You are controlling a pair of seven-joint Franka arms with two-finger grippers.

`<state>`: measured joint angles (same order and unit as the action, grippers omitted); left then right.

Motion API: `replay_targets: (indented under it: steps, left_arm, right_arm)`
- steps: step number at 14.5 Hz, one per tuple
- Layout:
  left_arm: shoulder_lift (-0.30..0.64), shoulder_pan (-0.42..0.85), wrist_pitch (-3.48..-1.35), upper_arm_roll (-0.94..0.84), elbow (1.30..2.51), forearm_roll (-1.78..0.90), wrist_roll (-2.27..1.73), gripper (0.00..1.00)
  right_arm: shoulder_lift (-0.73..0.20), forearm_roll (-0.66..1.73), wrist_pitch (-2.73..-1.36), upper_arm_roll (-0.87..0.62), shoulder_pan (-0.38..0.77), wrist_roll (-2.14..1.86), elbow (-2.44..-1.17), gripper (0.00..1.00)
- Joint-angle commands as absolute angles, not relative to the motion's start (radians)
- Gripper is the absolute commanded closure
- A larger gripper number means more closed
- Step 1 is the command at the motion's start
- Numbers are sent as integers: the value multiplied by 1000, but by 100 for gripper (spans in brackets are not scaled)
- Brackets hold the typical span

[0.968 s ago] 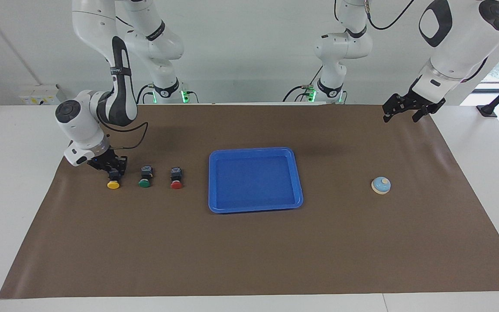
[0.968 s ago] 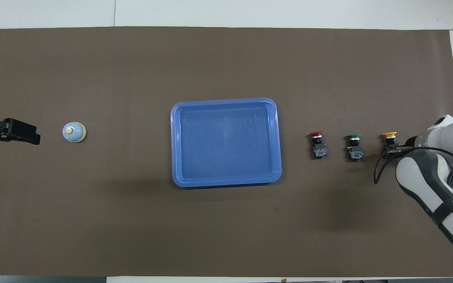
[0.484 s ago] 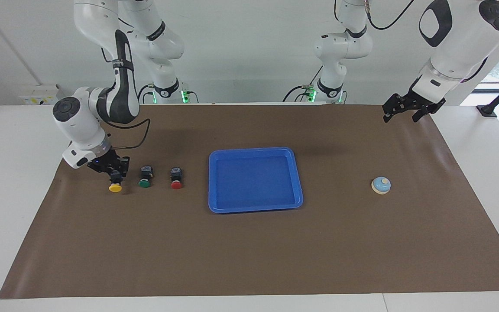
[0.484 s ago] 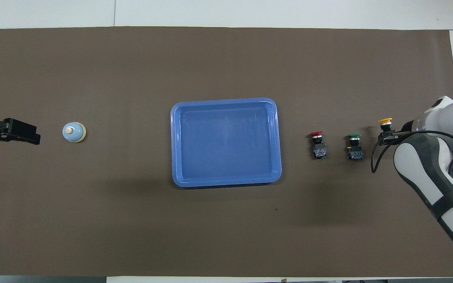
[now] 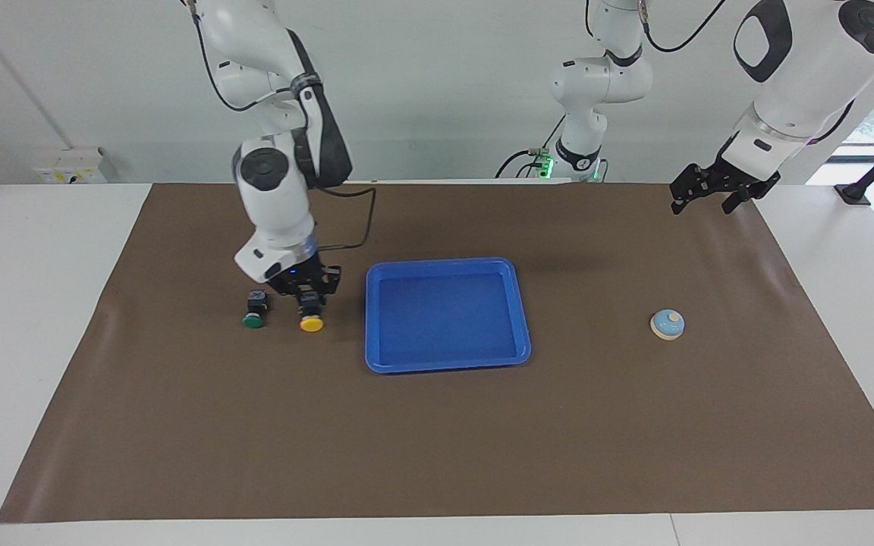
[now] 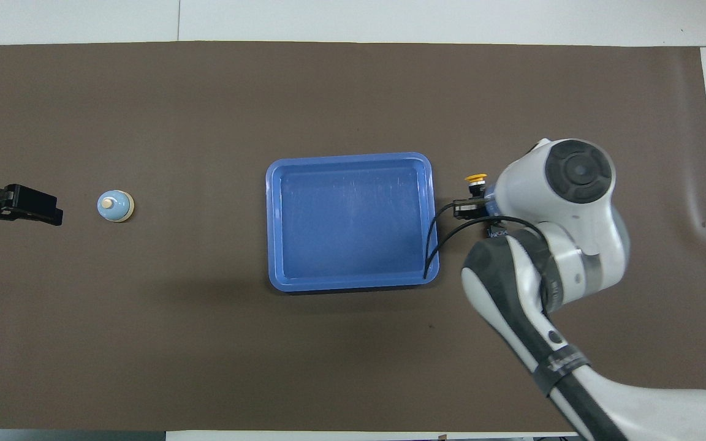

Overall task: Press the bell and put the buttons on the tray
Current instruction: 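Carry the yellow button into the tray and release it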

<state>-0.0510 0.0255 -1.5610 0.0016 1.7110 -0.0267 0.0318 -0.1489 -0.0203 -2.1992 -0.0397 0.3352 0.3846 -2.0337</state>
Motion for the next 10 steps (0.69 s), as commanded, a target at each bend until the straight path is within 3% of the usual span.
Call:
replay_targets:
  steps: [1,4,10]
  left_arm:
    - [-58,38,-1540,14,1703,-21,31,0]
    - [-58,38,-1540,14,1703,-21,31,0]
    - [-58,38,-1540,14,1703,-21,31,0]
  right_arm:
    - [-242,-15,-2203,-34,437,526,-1954,100]
    - [-310,-14,-2258,-34,474,551,-1953,100]
    - [-314,25,-2276,-34,457,552,-1990,96]
